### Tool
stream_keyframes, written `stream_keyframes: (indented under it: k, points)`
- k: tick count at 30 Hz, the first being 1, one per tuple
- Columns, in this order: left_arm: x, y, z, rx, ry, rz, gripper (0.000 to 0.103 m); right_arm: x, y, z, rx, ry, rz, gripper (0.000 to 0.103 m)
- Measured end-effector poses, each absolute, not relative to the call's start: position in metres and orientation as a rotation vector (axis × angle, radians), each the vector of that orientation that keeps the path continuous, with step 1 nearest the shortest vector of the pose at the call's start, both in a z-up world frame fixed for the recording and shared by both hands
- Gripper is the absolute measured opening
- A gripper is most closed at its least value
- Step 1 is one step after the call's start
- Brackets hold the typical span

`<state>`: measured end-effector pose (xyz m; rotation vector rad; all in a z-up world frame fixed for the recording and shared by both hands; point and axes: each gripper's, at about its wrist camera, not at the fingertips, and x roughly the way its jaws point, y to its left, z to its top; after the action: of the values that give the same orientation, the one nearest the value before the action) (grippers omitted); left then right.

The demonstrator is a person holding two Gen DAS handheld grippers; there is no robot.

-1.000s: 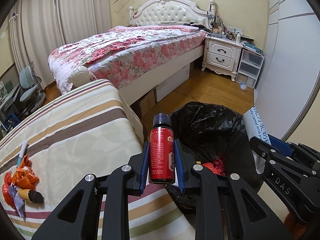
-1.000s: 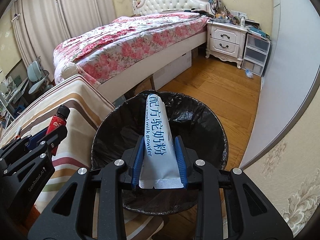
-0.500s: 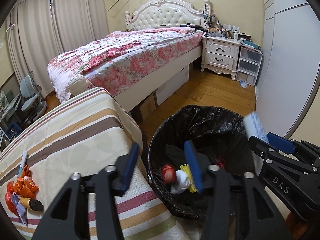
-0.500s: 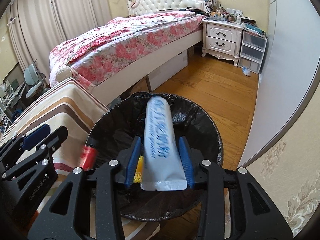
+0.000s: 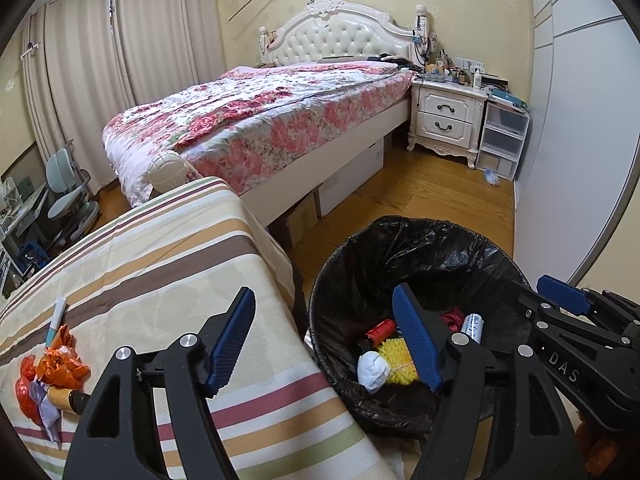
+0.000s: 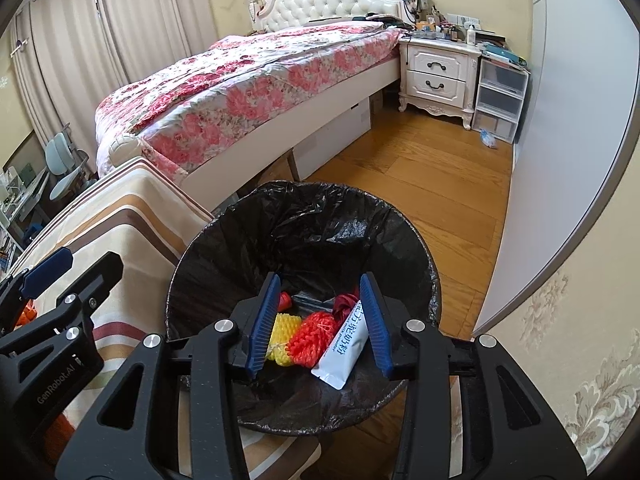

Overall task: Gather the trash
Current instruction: 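Move both open tools back over the remaining table items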

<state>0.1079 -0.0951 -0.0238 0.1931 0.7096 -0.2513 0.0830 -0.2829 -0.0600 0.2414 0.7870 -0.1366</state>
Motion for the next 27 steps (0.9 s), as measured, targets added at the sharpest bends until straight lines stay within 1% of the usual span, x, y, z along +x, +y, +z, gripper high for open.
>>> stream_keyframes:
  k: [3,5,6,15,27]
  points:
    - [0.103,-0.081,-0.022,0.182,0.709,-0.232,0.069,0.077,-0.277,-0.059,0.240,0.785,-0.125,0.041]
    - [0.099,-0.073,-0.019,0.172,0.710,-0.218,0.069,0.073,-0.268,-0.059,0.238,0.784,-0.117,0.044]
    - [0.097,-0.066,-0.019,0.166,0.714,-0.209,0.069,0.072,-0.265,-0.058,0.237,0.782,-0.113,0.048]
    - [0.071,-0.006,-0.014,0.118,0.727,-0.117,0.070,0.064,-0.208,-0.053,0.192,0.791,-0.009,0.048]
    - [0.029,0.102,-0.013,0.045,0.735,0.076,0.071,0.068,-0.097,-0.048,0.072,0.826,0.204,0.049]
